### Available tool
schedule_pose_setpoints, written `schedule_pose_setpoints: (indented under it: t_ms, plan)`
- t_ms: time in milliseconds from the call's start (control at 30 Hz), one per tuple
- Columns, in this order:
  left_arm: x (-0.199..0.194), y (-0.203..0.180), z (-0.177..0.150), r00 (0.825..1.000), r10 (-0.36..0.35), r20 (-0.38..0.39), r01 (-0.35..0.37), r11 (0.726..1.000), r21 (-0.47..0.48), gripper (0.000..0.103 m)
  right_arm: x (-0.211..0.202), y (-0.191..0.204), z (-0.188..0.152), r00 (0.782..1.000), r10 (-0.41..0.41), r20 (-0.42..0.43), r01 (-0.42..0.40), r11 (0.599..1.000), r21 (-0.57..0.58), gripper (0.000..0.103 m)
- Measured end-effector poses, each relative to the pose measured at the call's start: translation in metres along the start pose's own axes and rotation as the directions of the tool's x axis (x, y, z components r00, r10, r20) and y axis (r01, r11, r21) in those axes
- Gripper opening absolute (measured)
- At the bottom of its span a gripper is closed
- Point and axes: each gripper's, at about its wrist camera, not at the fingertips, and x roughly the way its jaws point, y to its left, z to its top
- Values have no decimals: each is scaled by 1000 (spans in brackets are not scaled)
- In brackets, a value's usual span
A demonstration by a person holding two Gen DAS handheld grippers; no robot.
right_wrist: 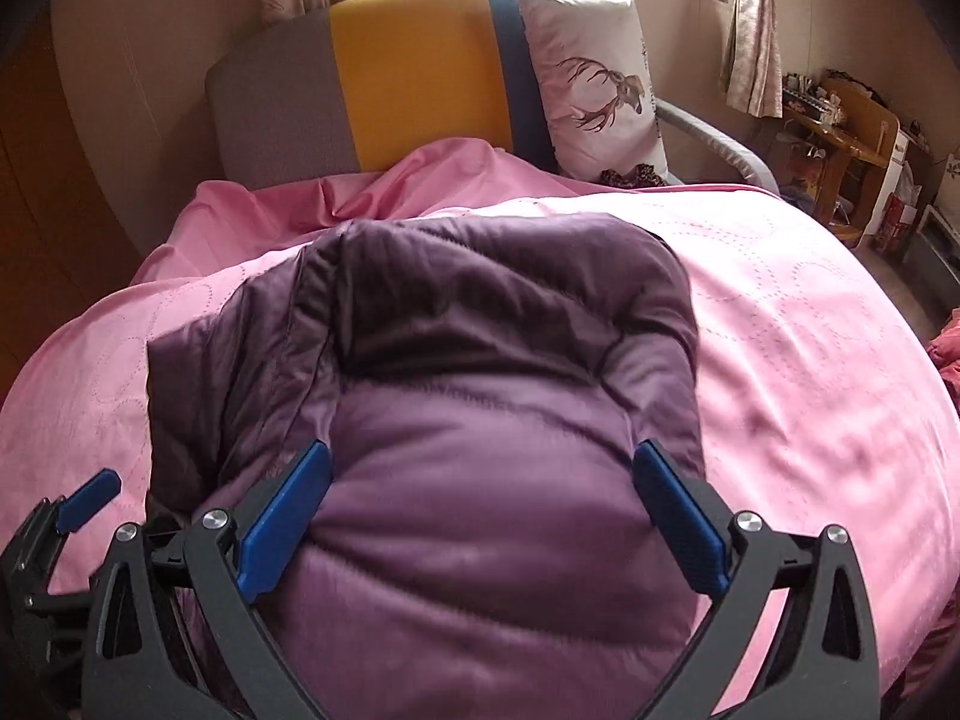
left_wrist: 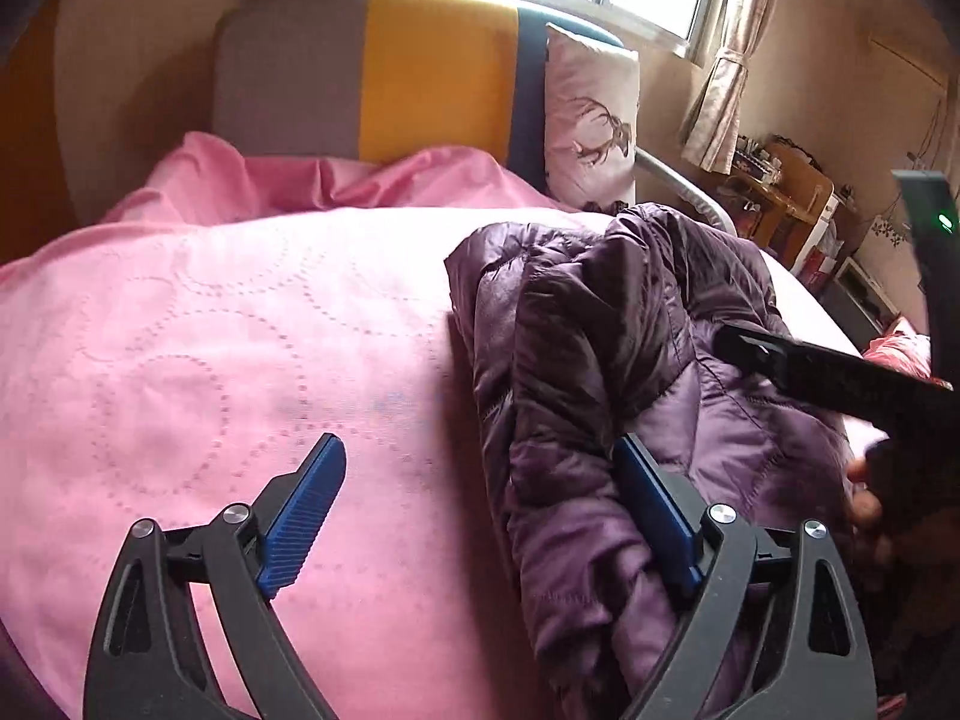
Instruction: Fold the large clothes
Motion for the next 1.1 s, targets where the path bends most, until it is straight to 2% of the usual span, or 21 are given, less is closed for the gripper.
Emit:
schedule_pose_setpoints:
  t_ms: [200, 467, 733, 867, 1000, 1100]
  plan:
    - [-29, -11, -17, 999, 31, 28, -30, 1000, -4, 92, -44, -3, -65, 999, -9, 38, 7, 999, 45, 101]
    - [-60, -22, -34, 995, 76, 72, -78, 997, 23, 98, -89, 18, -107, 997, -46, 58, 47, 999, -20, 101]
    - [-90, -18, -52, 989, 102, 109, -101, 995, -14, 99, -136, 27, -120, 974, -155, 163, 148, 988, 52, 101]
    - [-101, -18, -60, 984, 127, 124, -126, 992, -12, 99, -142, 24, -117, 966, -197, 168, 181, 978, 103, 101]
    - [-110, -14, -67, 981, 138, 140, -135, 990, -29, 99, -144, 28, -121, 955, -243, 172, 229, 969, 97, 101]
    - [-112, -13, -71, 981, 144, 132, -140, 989, -39, 99, -146, 32, -122, 955, -242, 170, 229, 969, 92, 101]
